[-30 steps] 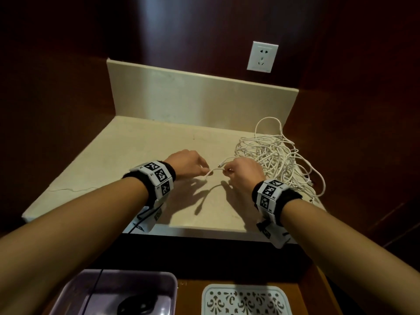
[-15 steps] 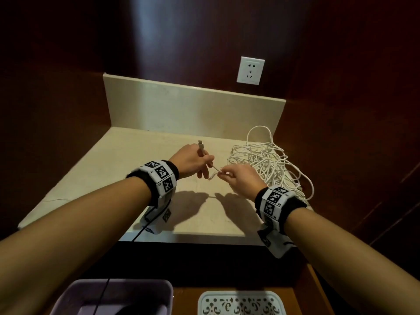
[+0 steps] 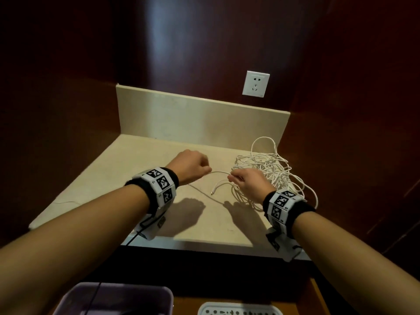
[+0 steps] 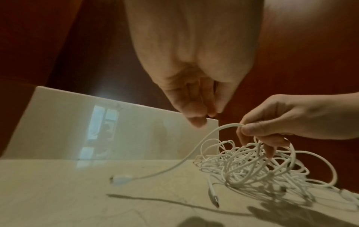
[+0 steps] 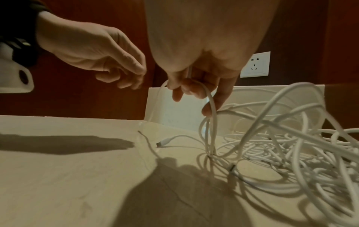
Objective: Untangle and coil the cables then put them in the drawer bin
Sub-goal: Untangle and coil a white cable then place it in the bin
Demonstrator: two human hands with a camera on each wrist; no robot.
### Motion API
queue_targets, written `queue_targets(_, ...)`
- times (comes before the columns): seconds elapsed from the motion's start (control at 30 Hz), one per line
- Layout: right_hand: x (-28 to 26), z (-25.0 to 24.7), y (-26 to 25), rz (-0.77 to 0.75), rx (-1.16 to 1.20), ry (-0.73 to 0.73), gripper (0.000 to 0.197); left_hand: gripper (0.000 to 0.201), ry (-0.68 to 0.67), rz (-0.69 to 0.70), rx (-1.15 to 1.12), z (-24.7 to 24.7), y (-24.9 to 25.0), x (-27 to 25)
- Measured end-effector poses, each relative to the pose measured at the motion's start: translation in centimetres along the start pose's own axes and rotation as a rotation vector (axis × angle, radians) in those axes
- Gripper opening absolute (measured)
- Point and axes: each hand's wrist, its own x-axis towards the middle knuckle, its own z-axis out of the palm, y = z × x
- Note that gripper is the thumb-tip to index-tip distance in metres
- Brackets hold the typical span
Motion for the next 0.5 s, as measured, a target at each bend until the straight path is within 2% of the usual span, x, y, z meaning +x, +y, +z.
queue_targets(0.03, 0.0, 0.0, -0.2, -0.013, -0.001, 0.014, 0.029, 0.02, 0.058, 0.029, -0.033, 0.1, 0.2, 0.1)
queue_targets(0.07, 0.0, -0.1, -0.4, -0.025, 0.002, 0.03, 0.029, 0.029, 0.072, 0.044, -0.087, 0.4, 0.3, 0.3)
queue_targets(0.13, -0.2, -0.2, -0.8, -0.042, 0.01, 0.046, 0.029, 0.038, 0.028, 0.041, -0.216, 1.1, 0.3, 0.5)
queue_targets(0.2, -0.4, -0.3, -1.1, -0.049, 0.003, 0.047, 0.029, 0.035, -0.027, 0.04, -0.28, 1.7, 0.3, 0.6)
queue_targets(0.33, -0.8, -0.2, -1.1, -0.049, -0.001, 0.054, 0.026, 0.019, -0.012, 0.053, -0.241, 2.1, 0.4, 0.8)
queue_targets(0.5, -1.1, 0.2, -0.1, 0.019, -0.006, -0.079, 0.019, 0.022, 0.075, 0.049, -0.232, 1.4, -0.1, 0.9)
